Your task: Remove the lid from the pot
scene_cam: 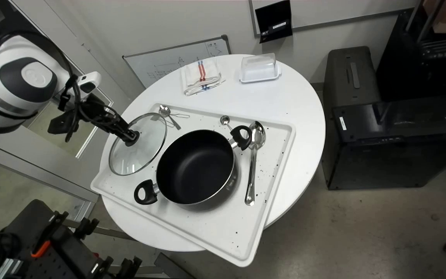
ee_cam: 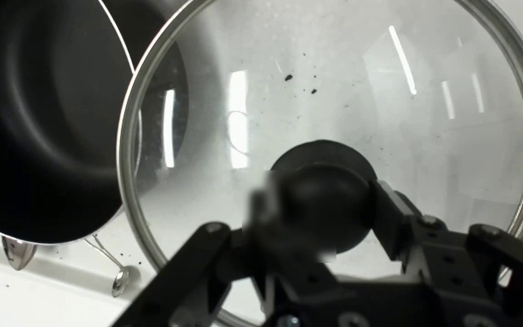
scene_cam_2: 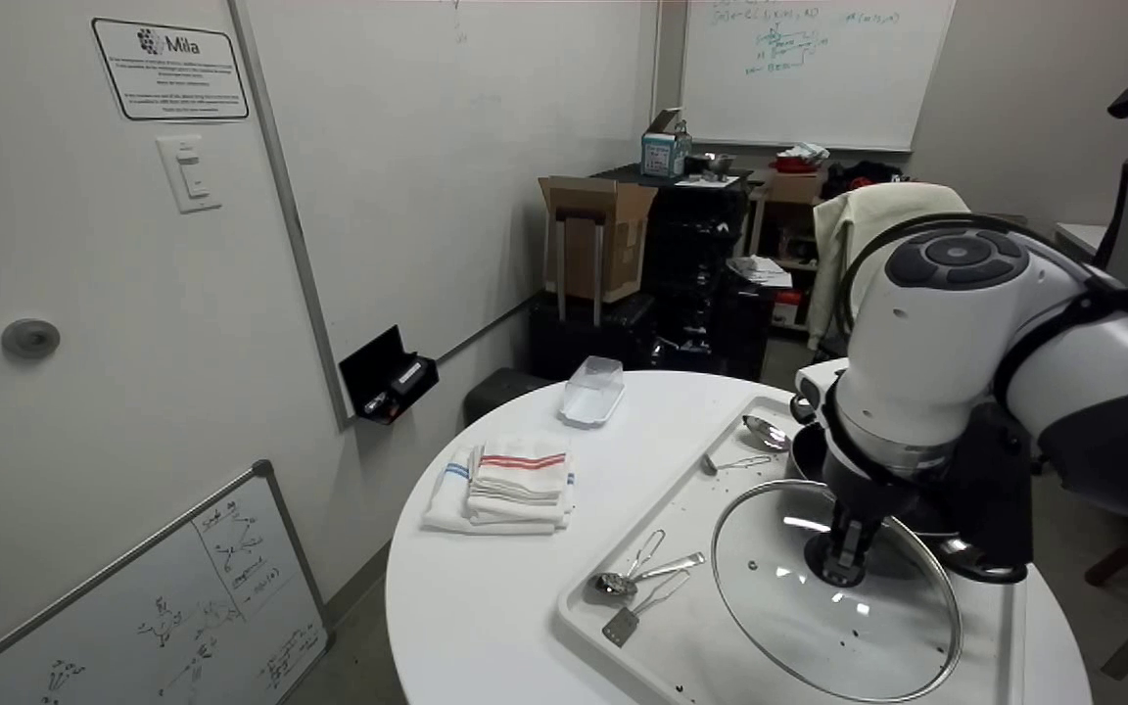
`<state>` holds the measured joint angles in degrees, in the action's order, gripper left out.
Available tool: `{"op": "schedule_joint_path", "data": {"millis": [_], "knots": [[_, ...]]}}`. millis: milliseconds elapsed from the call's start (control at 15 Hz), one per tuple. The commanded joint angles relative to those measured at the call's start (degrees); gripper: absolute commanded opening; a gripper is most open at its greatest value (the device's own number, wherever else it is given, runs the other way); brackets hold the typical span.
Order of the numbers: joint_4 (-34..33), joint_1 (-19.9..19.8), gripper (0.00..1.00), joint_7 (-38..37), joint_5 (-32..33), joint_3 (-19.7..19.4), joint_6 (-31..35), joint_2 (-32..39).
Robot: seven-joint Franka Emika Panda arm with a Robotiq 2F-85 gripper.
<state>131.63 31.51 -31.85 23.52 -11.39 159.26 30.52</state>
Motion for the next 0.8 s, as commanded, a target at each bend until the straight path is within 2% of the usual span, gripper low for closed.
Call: {"op": "schedule_joint_path", "data": {"millis": [0,467,733], "knots": [[-4.12,1.41,0.25,-1.17,0.4,-0.62,0.6,3.08],[-12.07,-4.35,0.25,3.93,-5.77,3.25,0.4,11.41],[-14.36,-6.54,0.25,7.05,-9.09,4.57,0.39,14.59]]}}
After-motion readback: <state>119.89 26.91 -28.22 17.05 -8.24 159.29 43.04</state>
